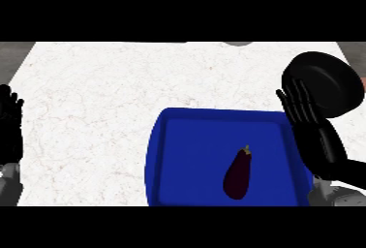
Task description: Pick the eggplant from the tray and place it in the pot
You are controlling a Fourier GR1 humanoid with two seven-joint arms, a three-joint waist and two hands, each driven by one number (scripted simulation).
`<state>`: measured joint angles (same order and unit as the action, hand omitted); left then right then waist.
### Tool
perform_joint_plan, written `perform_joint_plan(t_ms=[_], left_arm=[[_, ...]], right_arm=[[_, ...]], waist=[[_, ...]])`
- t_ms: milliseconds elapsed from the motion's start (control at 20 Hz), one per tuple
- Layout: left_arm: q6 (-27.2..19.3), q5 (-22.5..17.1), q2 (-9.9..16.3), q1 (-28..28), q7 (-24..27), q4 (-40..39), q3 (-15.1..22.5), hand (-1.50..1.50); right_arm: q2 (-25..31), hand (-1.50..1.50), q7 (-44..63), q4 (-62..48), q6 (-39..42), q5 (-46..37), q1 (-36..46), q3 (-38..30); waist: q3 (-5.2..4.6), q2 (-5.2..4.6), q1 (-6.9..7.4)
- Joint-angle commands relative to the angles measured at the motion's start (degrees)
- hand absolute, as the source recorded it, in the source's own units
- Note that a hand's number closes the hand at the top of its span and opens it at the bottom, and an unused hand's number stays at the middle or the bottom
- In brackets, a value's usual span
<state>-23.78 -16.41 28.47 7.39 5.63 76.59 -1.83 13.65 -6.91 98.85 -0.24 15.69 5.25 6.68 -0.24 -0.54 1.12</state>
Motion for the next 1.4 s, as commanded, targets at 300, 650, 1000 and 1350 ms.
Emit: perform_joint_plan(t_ms=[300,650,1000,1350], left_arm=[[6.0,-1.9,-4.5,6.3,0.1,5.7,5.5,0.00],[7.7,-3.0,-7.1,5.7,-2.3,10.9,7.8,0.00],[8.4,-1.9,-8.5,11.7,-3.5,5.4,6.5,0.00],[10.0,-3.0,-6.1,7.9,-7.1,12.4,5.3,0.00]], right_arm=[[26.6,1.50,3.5,-5.5,19.9,-6.8,9.2,-5.0],[25.5,-1.50,-26.6,-23.2,24.3,-13.0,0.9,-8.0],[28.9,-1.50,-23.0,-20.0,23.6,-24.4,4.2,-3.0],[31.5,-1.50,-8.0,-6.9,29.2,-29.8,4.2,3.4]], waist=[[-1.29,0.84,-2.51],[0.39,0.43,-0.69],[0.23,0.40,-1.27],[0.20,0.74,-0.90]])
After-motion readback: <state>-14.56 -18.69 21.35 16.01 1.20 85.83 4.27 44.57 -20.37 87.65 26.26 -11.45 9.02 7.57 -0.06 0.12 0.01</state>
